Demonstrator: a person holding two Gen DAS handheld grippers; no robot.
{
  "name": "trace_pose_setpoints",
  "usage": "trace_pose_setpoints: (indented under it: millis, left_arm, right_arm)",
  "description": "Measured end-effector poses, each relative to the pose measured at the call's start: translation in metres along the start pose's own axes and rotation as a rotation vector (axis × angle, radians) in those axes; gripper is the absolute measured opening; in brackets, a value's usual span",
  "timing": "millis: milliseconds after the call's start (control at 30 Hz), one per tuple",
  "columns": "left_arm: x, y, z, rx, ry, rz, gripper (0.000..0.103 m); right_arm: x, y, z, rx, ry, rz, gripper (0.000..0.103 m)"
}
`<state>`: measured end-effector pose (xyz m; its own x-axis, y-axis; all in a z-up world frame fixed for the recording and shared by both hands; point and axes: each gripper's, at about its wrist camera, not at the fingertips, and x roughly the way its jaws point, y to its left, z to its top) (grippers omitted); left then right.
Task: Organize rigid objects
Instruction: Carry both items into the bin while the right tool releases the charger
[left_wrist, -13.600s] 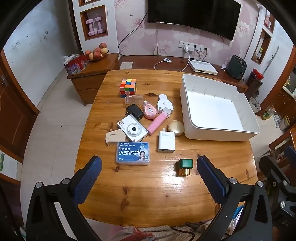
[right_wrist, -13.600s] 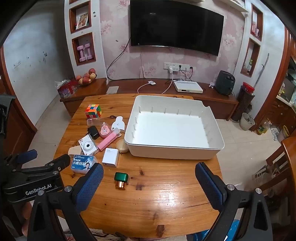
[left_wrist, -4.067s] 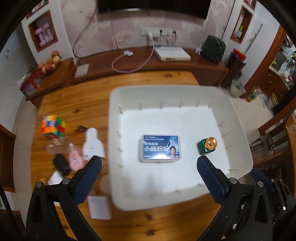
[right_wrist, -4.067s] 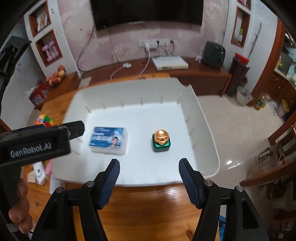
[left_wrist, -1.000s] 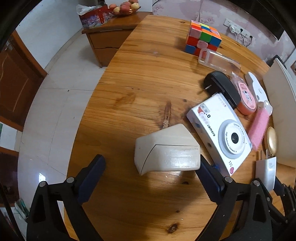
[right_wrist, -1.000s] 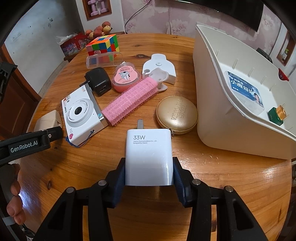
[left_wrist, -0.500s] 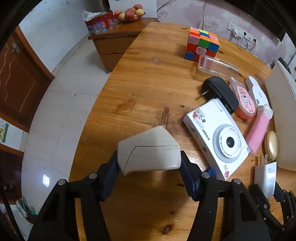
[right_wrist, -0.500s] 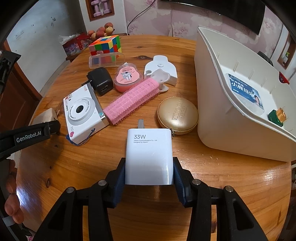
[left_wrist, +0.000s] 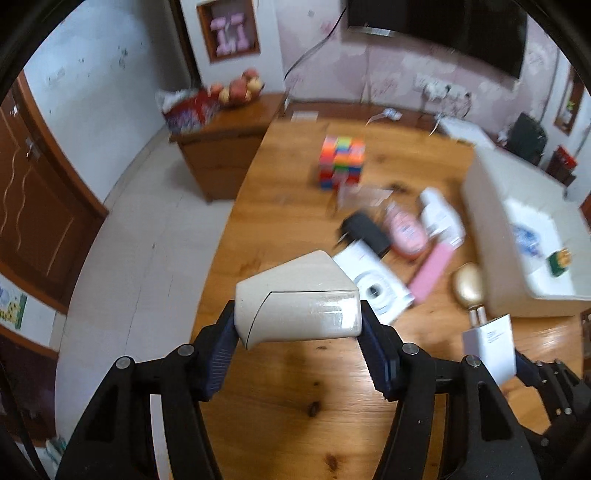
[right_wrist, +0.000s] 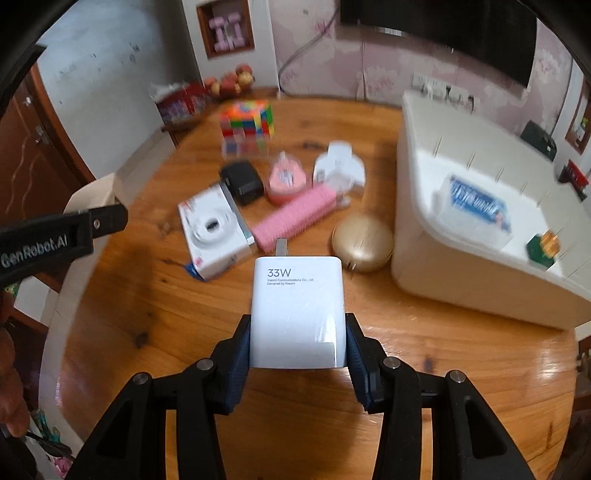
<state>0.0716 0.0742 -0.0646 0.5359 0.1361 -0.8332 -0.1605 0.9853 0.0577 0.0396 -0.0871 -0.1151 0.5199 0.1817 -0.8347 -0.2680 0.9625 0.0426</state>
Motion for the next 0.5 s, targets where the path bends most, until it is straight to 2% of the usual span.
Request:
trace_pose_setpoints:
  millis: [133, 333, 500]
  left_arm:
    - [-0.045, -0.011, 0.015, 0.017, -0.087, -0.044, 0.065]
    - [-0.085, -0.049, 0.042, 0.068, -0.143, -0.128, 0.065]
    - [-0.113, -0.093, 0.076, 0.112, -0.209, -0.168, 0.065]
  right_arm:
    - [-0.037, -0.015, 0.006, 0.011, -0.075, -0.001, 0.047]
    - [-0.091, -0.072, 0.026, 0.09, -0.122, -0.007, 0.047]
    - [-0.146, -0.13, 0.046, 0.152, -0.252, -0.11, 0.047]
